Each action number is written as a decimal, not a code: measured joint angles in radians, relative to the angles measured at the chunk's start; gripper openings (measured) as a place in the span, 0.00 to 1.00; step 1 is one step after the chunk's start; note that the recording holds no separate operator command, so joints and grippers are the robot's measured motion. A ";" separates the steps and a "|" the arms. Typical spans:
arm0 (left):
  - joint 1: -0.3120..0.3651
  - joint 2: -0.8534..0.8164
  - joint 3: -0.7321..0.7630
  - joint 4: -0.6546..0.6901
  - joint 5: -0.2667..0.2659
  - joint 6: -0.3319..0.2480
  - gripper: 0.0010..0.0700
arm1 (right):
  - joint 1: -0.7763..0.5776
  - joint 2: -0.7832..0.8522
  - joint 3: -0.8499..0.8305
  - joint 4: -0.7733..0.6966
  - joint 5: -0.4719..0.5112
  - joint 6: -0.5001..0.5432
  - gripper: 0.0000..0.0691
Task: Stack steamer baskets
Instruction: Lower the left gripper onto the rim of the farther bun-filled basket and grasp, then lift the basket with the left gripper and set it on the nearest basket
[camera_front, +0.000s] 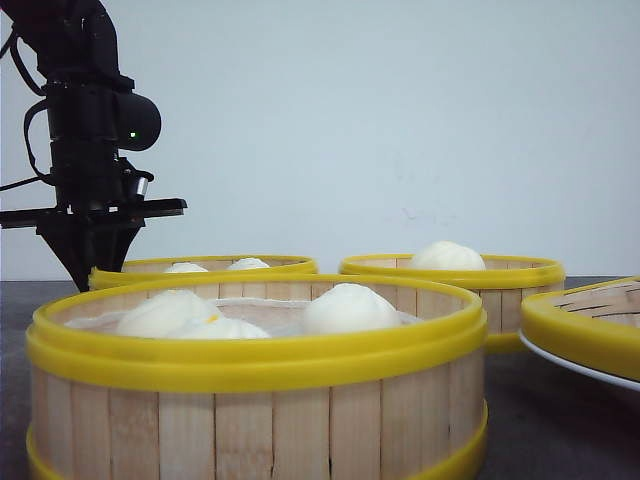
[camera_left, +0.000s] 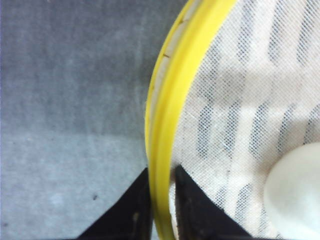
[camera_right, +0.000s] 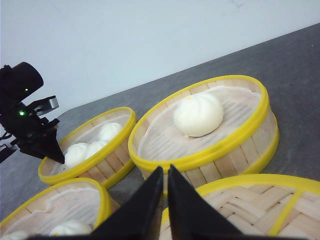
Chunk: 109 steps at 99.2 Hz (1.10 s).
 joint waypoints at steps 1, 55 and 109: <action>0.000 0.002 0.005 -0.002 0.000 0.000 0.03 | 0.000 0.000 0.000 0.000 0.000 0.000 0.02; 0.024 0.024 0.531 -0.291 0.127 0.049 0.03 | 0.000 0.000 0.000 0.000 0.000 0.000 0.02; -0.150 -0.187 0.248 -0.341 0.167 0.114 0.03 | 0.000 0.000 0.000 -0.019 -0.072 0.000 0.02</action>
